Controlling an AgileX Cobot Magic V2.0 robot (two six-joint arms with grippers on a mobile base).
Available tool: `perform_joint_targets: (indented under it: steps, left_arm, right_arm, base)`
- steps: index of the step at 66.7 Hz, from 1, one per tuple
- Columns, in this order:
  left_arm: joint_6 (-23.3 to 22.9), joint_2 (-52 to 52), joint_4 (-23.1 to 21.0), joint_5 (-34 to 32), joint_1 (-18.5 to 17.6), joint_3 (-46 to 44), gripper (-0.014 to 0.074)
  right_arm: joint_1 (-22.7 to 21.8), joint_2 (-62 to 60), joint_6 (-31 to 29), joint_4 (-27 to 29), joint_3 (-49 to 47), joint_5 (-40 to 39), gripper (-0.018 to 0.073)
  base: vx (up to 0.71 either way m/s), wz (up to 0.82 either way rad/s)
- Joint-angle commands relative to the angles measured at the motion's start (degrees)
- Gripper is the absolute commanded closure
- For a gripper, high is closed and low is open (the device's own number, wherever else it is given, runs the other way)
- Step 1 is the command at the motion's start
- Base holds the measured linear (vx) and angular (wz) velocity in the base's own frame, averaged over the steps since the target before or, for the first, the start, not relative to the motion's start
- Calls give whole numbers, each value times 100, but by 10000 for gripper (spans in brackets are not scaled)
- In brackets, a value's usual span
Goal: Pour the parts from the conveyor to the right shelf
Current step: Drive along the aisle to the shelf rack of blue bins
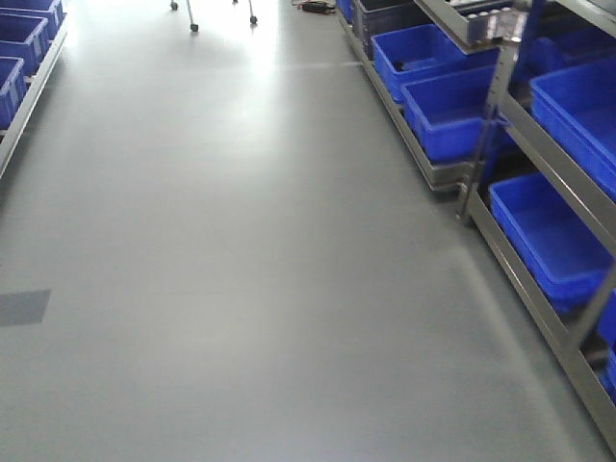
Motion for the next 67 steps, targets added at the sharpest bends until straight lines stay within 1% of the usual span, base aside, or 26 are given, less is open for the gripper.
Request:
perform_joint_targets:
  steps: [1, 30, 49, 67]
  left_arm:
    - [-49, 101, -45, -449, -30, -112, 602]
    - [-49, 101, -45, -449, -30, -112, 602]
    - [-49, 101, -45, -449, -30, -112, 602]
    - [-49, 101, -45, -449, -30, -112, 602]
  right_arm:
    - [-24, 35, -29, 3, -170, -449, 564]
    - [-24, 35, -29, 3, -170, -449, 564]
    - [-24, 43, -29, 3, -170, -449, 564]
    - [-24, 67, -29, 3, -170, -447, 564]
  base:
    - [72, 19]
    - [73, 28]
    - [67, 45]
    - [56, 54]
